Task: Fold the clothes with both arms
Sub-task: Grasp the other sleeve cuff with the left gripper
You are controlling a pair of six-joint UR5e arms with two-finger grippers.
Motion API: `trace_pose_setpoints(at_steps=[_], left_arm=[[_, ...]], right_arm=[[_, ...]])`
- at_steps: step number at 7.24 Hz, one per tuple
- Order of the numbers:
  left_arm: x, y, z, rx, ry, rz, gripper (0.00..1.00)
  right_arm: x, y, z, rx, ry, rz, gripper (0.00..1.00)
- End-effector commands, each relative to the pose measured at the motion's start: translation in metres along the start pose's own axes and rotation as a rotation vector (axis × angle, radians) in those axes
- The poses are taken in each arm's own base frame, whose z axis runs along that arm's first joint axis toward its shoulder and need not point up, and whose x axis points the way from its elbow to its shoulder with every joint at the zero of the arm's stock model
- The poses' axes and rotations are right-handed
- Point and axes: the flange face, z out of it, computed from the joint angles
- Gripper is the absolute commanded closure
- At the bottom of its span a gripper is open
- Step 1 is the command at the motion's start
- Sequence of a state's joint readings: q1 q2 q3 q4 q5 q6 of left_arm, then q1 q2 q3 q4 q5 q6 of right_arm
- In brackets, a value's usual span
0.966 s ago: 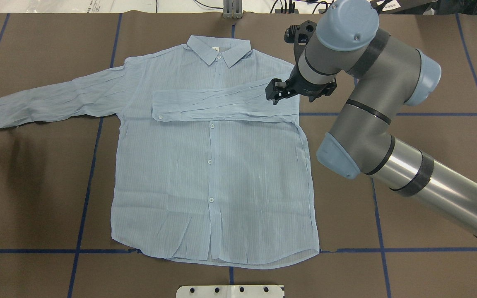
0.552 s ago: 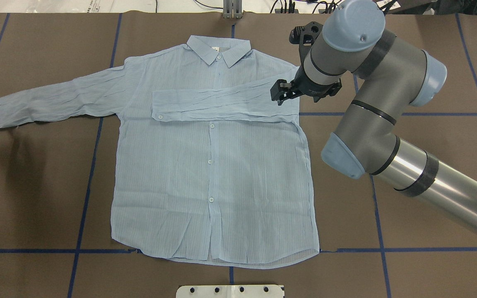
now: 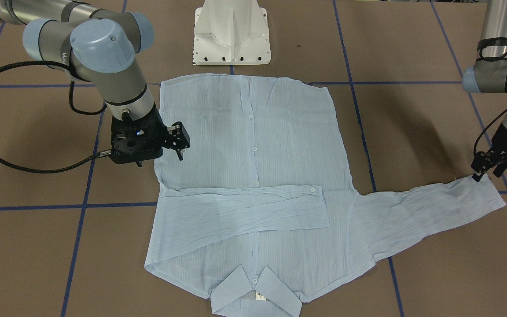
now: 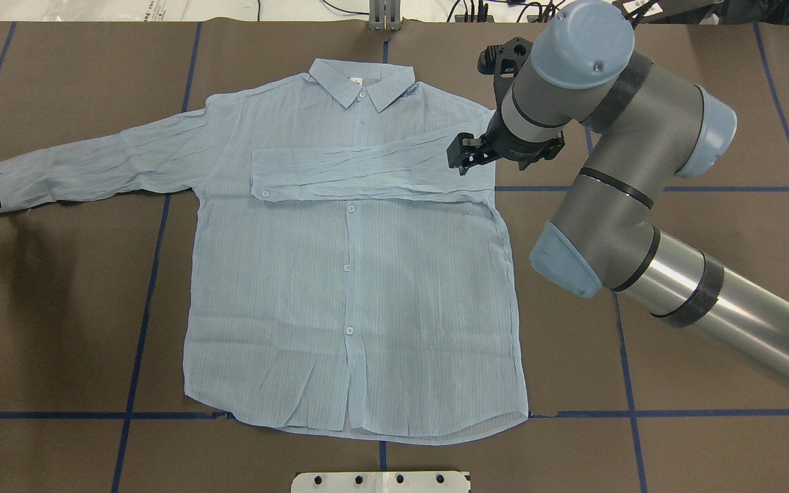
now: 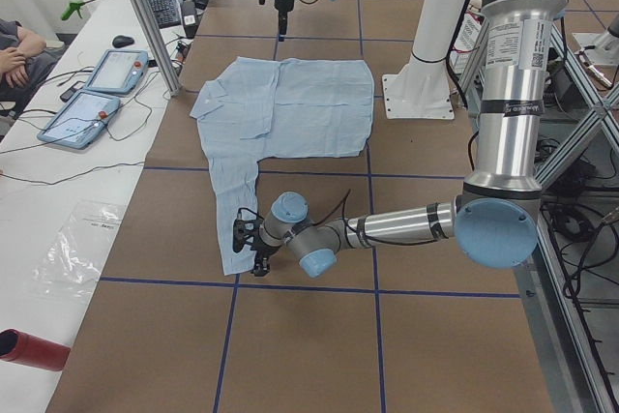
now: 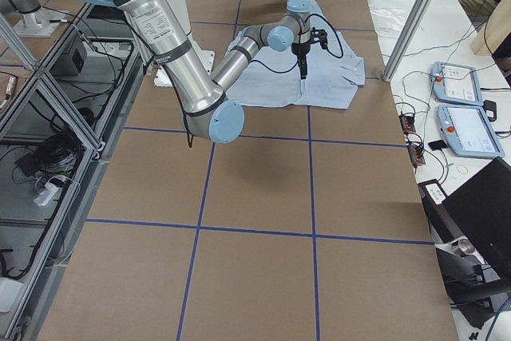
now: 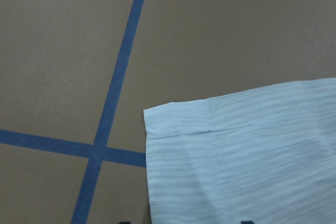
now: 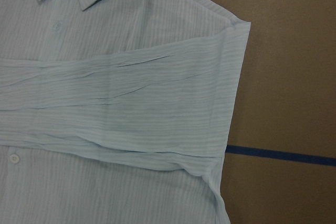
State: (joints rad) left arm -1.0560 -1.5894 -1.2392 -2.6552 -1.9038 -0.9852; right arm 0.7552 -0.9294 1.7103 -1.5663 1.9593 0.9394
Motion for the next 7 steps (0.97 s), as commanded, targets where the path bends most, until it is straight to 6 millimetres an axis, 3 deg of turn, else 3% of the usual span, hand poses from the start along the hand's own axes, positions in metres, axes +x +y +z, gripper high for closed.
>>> trace_pose_setpoints(at_steps=[1,4,6,7], left_arm=[[0.000,0.000,0.002,-0.003,-0.005,-0.001,0.41],[-0.001,0.000,0.003,-0.006,-0.005,-0.002,0.45],[0.006,-0.004,0.003,-0.002,0.000,-0.004,0.56],[0.009,-0.006,0.002,-0.001,0.004,-0.004,0.68]], right_arm=[[-0.001,0.000,-0.001,0.002,-0.002,-0.001,0.00],[-0.002,0.000,-0.003,0.003,-0.004,-0.002,0.00],[-0.003,0.000,-0.004,0.004,-0.008,-0.001,0.00],[-0.001,0.000,-0.004,0.004,-0.006,0.000,0.00]])
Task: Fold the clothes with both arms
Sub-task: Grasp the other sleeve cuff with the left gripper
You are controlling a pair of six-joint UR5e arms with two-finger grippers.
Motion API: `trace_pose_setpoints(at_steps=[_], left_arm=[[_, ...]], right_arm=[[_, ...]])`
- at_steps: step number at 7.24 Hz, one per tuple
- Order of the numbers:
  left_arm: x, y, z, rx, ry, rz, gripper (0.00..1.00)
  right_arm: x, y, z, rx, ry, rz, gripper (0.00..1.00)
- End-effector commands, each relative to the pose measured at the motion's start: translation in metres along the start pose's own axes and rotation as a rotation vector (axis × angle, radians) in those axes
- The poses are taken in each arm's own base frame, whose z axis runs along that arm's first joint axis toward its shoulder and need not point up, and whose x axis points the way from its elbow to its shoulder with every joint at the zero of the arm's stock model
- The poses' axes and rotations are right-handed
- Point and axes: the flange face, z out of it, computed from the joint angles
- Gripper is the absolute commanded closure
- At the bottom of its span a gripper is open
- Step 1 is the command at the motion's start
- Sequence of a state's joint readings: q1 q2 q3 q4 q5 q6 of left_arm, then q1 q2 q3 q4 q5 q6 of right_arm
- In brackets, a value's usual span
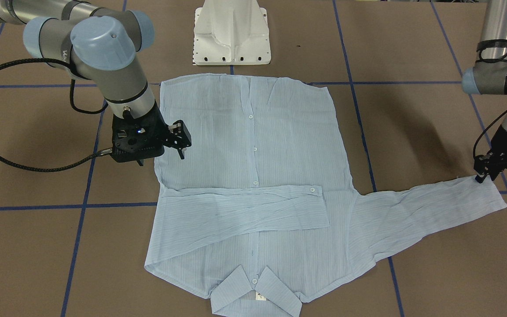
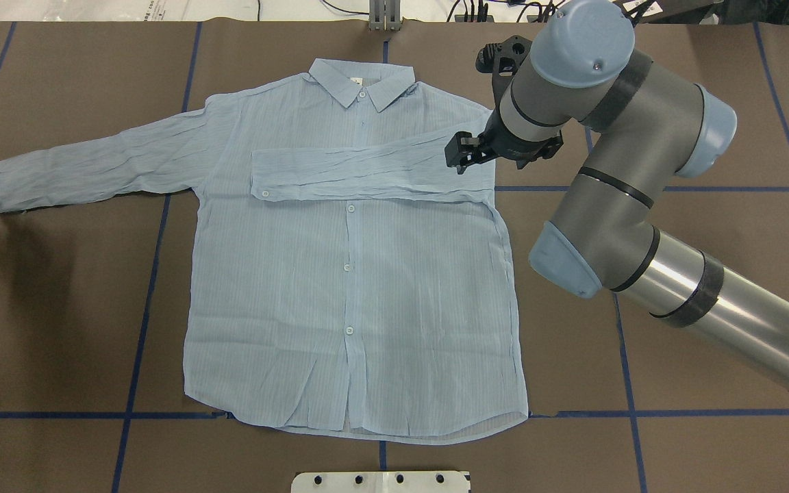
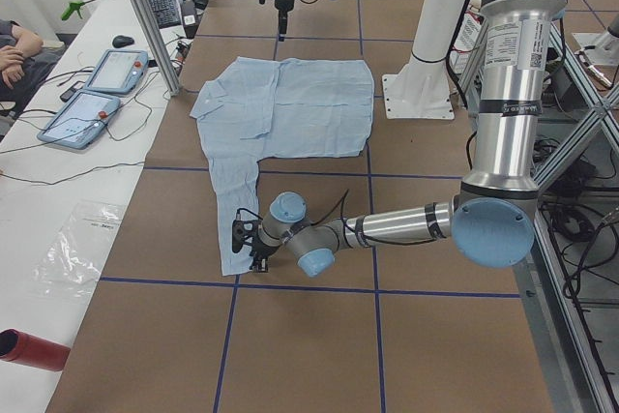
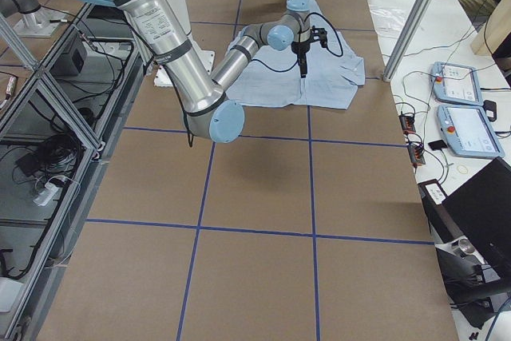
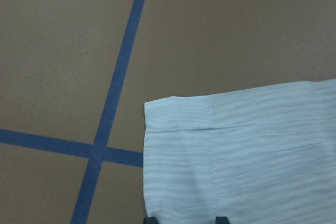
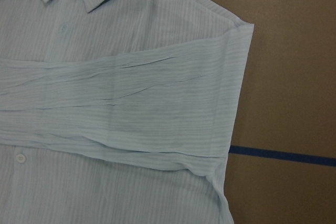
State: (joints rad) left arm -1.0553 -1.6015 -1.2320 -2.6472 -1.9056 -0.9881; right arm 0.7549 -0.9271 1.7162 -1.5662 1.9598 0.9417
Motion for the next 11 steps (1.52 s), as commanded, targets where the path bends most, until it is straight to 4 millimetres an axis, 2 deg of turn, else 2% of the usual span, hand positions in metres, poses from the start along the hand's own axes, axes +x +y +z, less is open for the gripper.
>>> trace_pose_setpoints(at_steps=[1,3,5,6,7,8,9,10,11], left_arm=[[0.009,-0.004,-0.003,0.002,0.013,0.003,0.83],[0.014,-0.007,-0.004,0.007,0.020,0.013,1.00],[0.026,-0.011,-0.012,0.017,0.044,0.027,1.00],[0.051,-0.017,-0.034,-0.003,0.088,0.034,1.00],[0.099,-0.032,-0.072,-0.030,0.088,0.023,1.00],[0.157,-0.051,-0.116,-0.059,0.046,0.003,1.00],[0.227,-0.079,-0.161,-0.080,0.013,-0.022,1.00],[0.293,-0.109,-0.193,-0.093,-0.005,-0.049,1.00],[0.342,-0.124,-0.211,-0.092,0.011,-0.123,1.00]], right_arm=[[0.002,-0.001,0.000,0.000,0.002,0.001,0.00],[0.004,0.000,0.001,-0.001,0.004,0.004,0.00],[0.004,0.000,0.001,-0.001,0.004,0.004,0.00],[0.004,-0.001,0.001,-0.003,0.003,0.005,0.00],[0.007,0.000,0.001,-0.005,0.002,0.005,0.00],[0.023,0.009,0.001,-0.011,0.007,0.008,0.00],[0.048,0.016,0.001,-0.013,0.019,0.009,0.00],[0.066,0.014,0.003,-0.014,0.040,-0.016,0.00],[0.090,0.010,0.004,-0.021,0.059,-0.022,0.00]])
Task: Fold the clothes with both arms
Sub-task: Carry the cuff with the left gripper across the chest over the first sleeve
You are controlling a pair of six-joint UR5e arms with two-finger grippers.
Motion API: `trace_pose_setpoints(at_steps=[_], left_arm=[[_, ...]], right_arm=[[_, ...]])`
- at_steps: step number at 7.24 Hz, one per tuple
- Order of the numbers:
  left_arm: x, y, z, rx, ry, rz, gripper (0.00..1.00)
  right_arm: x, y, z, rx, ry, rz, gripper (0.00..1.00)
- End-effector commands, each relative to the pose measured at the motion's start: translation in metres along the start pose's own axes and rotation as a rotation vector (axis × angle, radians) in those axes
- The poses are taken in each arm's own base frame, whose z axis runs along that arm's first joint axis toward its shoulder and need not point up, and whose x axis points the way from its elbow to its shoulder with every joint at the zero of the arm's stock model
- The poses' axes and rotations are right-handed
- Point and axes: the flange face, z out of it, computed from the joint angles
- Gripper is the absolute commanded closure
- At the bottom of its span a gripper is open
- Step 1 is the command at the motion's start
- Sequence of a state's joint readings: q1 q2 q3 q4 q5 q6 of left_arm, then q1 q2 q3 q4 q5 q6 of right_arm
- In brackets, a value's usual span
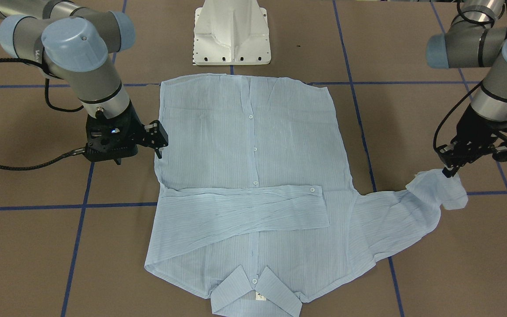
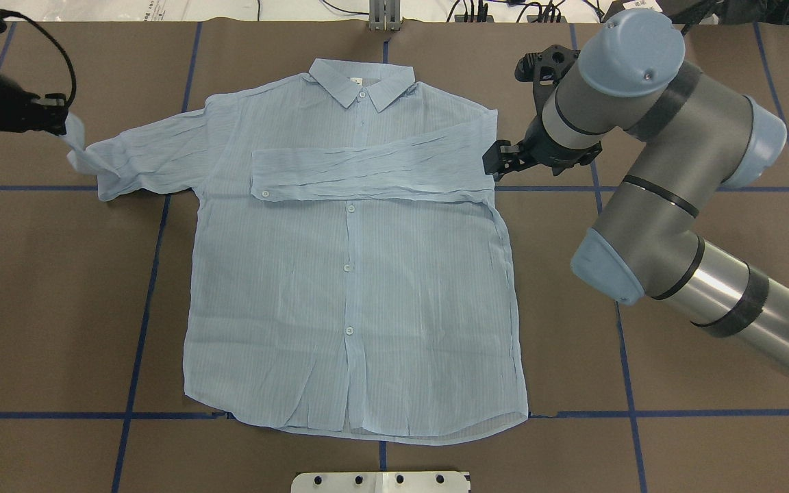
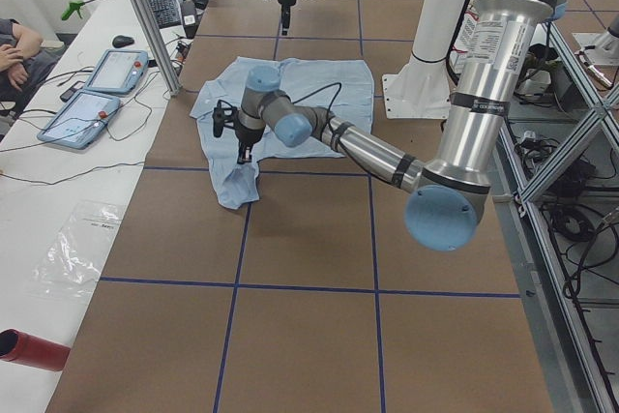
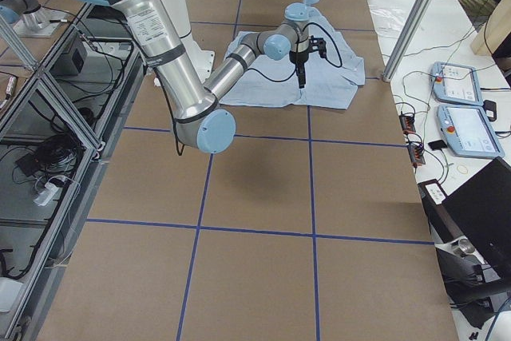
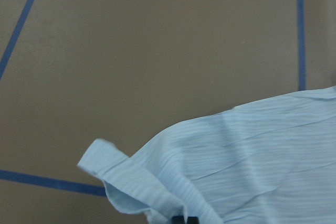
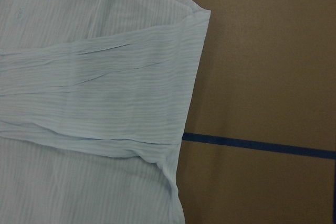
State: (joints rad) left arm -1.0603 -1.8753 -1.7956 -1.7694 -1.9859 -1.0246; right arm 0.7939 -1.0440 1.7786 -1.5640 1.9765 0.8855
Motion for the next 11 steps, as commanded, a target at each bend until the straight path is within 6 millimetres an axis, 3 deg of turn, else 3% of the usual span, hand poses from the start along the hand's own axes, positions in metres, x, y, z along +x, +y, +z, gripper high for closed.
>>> trace_pose_setpoints(at_steps=[1,2,3,4,5,8,11], left_arm=[[0.110,0.010,-0.028,-0.043,0.030,-0.118,1.00],[0.157,0.023,-0.021,-0.071,0.055,-0.207,1.00],[0.208,0.012,-0.018,-0.069,0.068,-0.281,1.00],[0.270,0.018,-0.010,-0.104,0.082,-0.377,1.00],[0.317,0.017,-0.009,-0.121,0.137,-0.482,1.00],[0.356,0.048,-0.019,-0.198,0.350,-0.685,1.00],[0.374,0.075,0.007,-0.231,0.396,-0.720,1.00]], right_arm=[[0.061,-0.007,0.002,-0.022,0.036,-0.011,0.00],[0.096,-0.008,0.002,-0.041,0.042,-0.006,0.00],[0.117,-0.010,0.001,-0.042,0.055,-0.016,0.00],[0.137,-0.008,0.003,-0.050,0.068,-0.010,0.00],[0.147,-0.006,0.006,-0.060,0.074,-0.028,0.00],[0.155,-0.009,0.010,-0.065,0.086,-0.018,0.00],[0.158,-0.010,0.014,-0.070,0.093,-0.011,0.00]])
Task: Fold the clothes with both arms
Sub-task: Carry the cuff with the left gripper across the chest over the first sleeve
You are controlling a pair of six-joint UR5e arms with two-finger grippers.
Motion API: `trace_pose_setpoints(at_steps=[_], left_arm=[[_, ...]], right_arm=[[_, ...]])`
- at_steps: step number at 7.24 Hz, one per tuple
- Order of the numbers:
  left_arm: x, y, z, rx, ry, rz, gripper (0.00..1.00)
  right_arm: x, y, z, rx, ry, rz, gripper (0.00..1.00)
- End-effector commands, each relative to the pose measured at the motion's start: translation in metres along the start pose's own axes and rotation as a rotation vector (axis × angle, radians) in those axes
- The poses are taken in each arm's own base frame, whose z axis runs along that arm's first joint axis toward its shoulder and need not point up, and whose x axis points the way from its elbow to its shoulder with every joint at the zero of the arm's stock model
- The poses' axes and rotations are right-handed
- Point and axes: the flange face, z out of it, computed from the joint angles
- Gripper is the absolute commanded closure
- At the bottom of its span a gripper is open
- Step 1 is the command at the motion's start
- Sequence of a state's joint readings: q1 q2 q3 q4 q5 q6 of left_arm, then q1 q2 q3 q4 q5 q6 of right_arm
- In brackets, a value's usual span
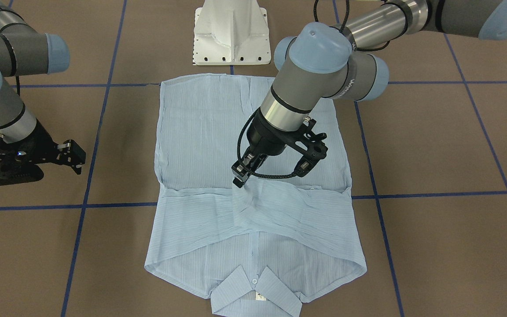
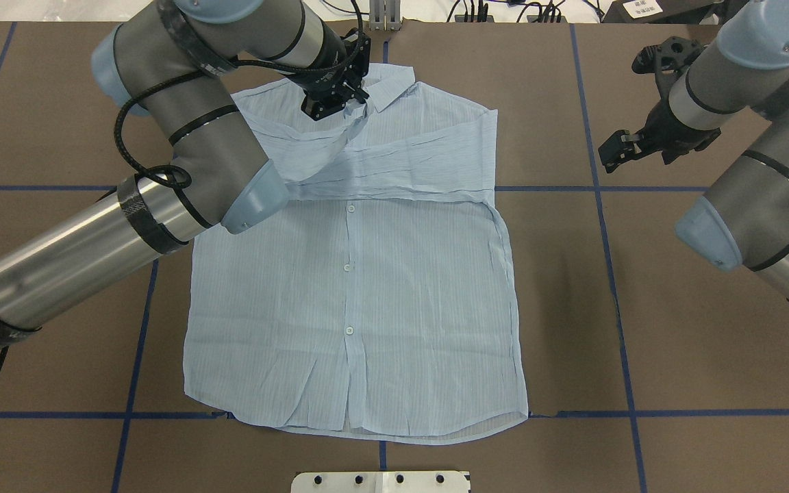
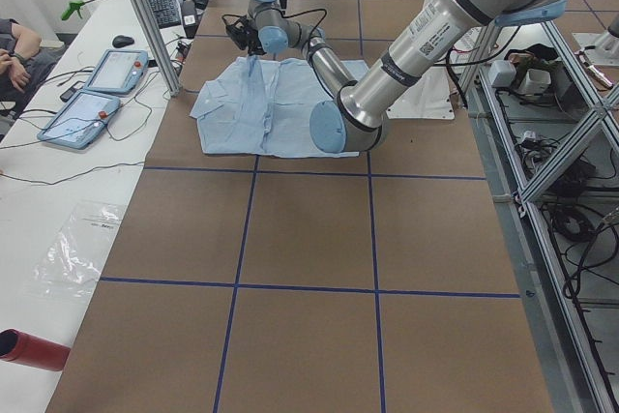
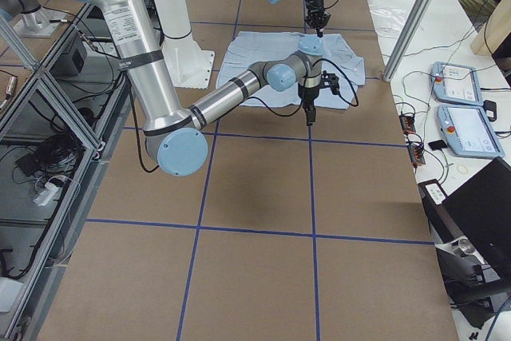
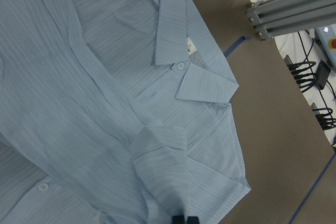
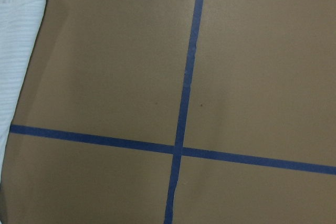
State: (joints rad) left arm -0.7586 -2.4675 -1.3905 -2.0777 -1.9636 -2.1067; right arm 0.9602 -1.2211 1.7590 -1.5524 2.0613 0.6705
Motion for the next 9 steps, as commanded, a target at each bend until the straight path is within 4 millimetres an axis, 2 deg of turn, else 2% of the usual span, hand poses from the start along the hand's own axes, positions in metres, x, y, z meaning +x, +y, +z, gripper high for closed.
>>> trace_pose_setpoints(at_steps=[1,2,3,4,5,7,8,9], left_arm=[[-0.016,0.021,0.027,0.009,-0.001,0.004,1.00],[-0.028,0.050,0.045,0.015,0.003,0.023,1.00],[-0.043,0.105,0.067,0.009,0.007,0.059,0.79],[-0.047,0.159,0.083,-0.029,0.006,0.151,0.01],[-0.047,0.163,0.082,-0.031,0.014,0.212,0.00],[-0.079,0.134,0.097,-0.015,-0.004,0.278,0.00],[-0.087,0.125,0.093,-0.014,-0.008,0.305,0.00],[-0.093,0.116,0.065,-0.024,0.024,0.329,0.00]], right_arm=[[0.003,0.000,0.004,-0.006,0.007,0.008,0.00],[0.001,-0.001,0.002,-0.003,0.002,0.006,0.00],[0.001,-0.001,0.002,-0.003,0.002,0.006,0.00],[0.001,-0.001,0.002,-0.003,0.002,0.006,0.00],[0.000,-0.001,0.001,-0.001,0.000,0.006,0.00],[-0.005,-0.001,-0.006,0.008,-0.011,0.008,0.00],[-0.007,0.003,-0.012,0.010,-0.024,0.012,0.00],[-0.014,0.008,-0.026,0.025,-0.050,0.062,0.00]])
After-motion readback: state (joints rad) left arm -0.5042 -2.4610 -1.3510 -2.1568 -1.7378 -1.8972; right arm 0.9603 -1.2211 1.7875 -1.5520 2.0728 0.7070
